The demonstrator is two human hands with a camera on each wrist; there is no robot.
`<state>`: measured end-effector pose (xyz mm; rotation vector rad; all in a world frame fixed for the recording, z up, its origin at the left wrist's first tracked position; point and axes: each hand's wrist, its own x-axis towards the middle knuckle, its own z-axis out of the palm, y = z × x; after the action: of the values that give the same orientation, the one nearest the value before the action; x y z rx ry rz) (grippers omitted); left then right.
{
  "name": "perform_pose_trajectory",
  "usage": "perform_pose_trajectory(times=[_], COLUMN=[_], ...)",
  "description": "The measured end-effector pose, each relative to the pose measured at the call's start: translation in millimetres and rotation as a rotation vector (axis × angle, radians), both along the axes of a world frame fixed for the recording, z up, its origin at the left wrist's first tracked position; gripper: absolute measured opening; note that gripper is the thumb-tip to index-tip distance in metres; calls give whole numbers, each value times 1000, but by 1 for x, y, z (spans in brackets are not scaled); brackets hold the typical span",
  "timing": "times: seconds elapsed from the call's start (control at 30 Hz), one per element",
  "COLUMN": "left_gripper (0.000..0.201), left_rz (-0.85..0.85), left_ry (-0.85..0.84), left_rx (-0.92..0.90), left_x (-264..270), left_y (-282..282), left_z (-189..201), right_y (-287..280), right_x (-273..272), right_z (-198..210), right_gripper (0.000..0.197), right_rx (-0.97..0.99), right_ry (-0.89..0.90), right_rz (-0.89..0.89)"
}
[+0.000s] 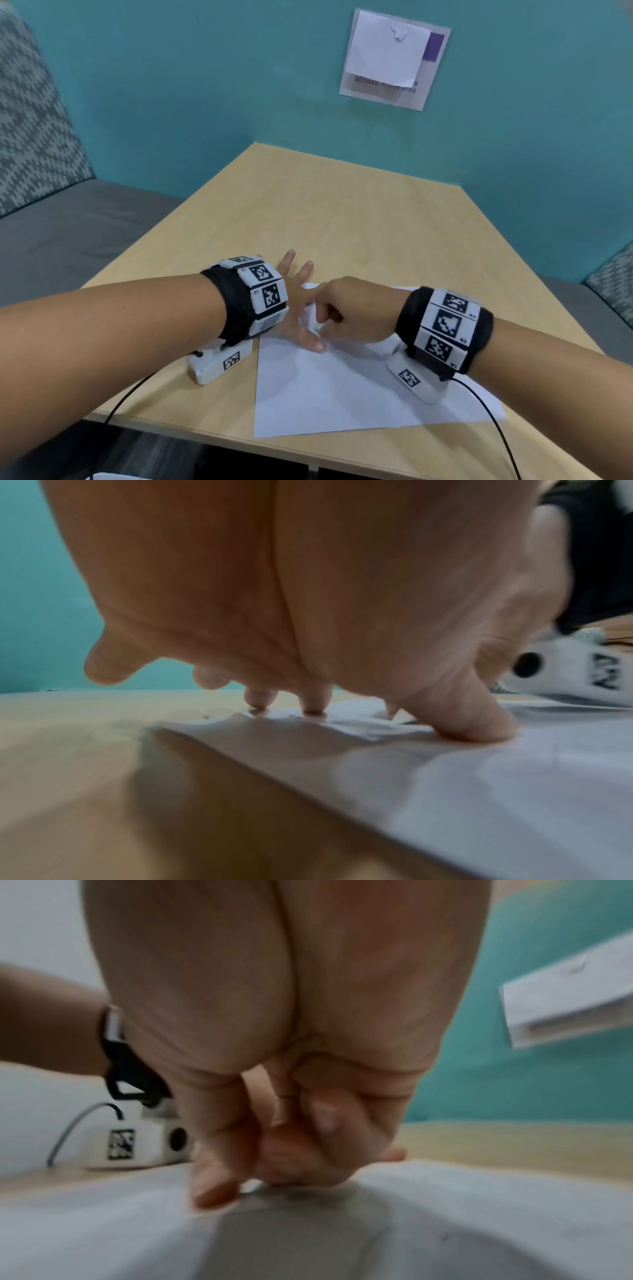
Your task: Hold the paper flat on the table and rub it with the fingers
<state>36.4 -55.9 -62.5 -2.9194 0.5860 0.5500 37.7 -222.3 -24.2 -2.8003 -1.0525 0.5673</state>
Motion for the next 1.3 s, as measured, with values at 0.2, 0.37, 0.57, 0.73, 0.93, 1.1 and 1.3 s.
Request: perform_pose_trajectory(times=[0.2, 0.37, 0.57, 0.73, 0.93, 1.1, 1.3], left_gripper=[111, 110, 113, 115, 118, 116, 95], left_rz=[5, 17, -3, -7, -16, -10, -13], left_ry=[-36, -45, 57, 111, 96, 99, 110], left_rx=[33, -7, 46, 67, 67, 29, -58], left_x=[0, 0, -21, -33, -33, -33, -36], left_y=[-1, -1, 5, 30, 28, 29, 29], left_z=[-3, -4, 19, 16, 14, 13, 17], right_y=[-7, -2, -5, -3, 8, 20, 30], right_x=[13, 1, 6, 2, -21, -16, -26], right_z=[5, 0, -3, -1, 1, 5, -1], right_gripper=[14, 13, 4, 14, 12, 12, 13], right_rx=[12, 41, 39, 28, 9, 33, 53], right_ry=[-69, -42, -82, -103, -52, -70, 25], right_rz=[-81, -39, -59, -47, 46, 51, 139])
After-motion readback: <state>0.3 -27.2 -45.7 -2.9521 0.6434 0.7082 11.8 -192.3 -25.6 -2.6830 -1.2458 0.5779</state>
